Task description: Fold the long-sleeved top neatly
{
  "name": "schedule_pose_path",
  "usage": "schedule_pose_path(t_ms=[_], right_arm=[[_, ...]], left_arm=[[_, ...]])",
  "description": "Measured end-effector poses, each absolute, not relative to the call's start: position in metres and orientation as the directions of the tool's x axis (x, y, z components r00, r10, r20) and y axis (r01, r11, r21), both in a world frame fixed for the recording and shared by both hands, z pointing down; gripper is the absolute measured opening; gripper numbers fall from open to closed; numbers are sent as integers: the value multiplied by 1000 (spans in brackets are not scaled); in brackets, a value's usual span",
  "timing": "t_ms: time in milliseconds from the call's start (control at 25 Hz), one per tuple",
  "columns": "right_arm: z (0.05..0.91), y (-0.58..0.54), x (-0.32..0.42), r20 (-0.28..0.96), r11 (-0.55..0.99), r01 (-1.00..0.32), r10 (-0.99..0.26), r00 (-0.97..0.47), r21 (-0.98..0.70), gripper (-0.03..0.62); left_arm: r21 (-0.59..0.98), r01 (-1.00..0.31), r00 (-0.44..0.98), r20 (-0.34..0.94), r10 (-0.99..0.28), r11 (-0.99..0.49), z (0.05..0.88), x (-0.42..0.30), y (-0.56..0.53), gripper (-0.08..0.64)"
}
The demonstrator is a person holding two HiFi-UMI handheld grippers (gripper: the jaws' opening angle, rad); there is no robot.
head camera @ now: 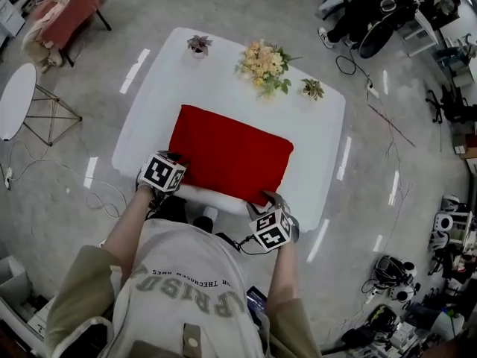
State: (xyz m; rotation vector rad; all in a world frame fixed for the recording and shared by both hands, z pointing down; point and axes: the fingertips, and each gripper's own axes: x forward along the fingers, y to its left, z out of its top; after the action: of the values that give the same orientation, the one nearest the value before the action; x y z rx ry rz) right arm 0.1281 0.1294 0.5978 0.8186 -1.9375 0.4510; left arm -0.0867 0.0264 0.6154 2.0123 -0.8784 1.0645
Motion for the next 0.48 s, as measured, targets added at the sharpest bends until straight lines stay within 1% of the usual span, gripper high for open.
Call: schedule_pose_path(t_ms=[80, 160, 240, 280, 320, 400, 480], right_arm=[[608, 130, 122, 889, 741, -671, -325, -322, 28, 192], [617, 131, 118, 904, 766, -642, -295, -308, 31, 192], [626, 133, 118, 922, 794, -607, -258, -288, 33, 192], [629, 136, 118, 930, 808, -588, -235, -283, 25, 192], [631, 140, 118, 937, 822, -569, -209, -281, 13, 192], [635, 146, 117, 948, 845, -534, -164, -272, -7, 192], [641, 150, 117, 957, 858, -513, -142, -254, -9, 192]], left_arm=[[278, -799, 452, 862, -230, -533, 616, -84, 28, 40], [378, -795, 527, 817, -233, -475, 602, -87, 35, 32], [554, -760, 639, 731, -237, -340, 587, -95, 47, 32], [621, -735, 677, 696, -240, -272, 583, -100, 54, 32], [656, -721, 693, 680, -240, -222, 584, -106, 60, 32], [647, -742, 670, 710, -217, -173, 600, -115, 68, 32], [603, -782, 624, 761, -178, -159, 621, -118, 73, 35]])
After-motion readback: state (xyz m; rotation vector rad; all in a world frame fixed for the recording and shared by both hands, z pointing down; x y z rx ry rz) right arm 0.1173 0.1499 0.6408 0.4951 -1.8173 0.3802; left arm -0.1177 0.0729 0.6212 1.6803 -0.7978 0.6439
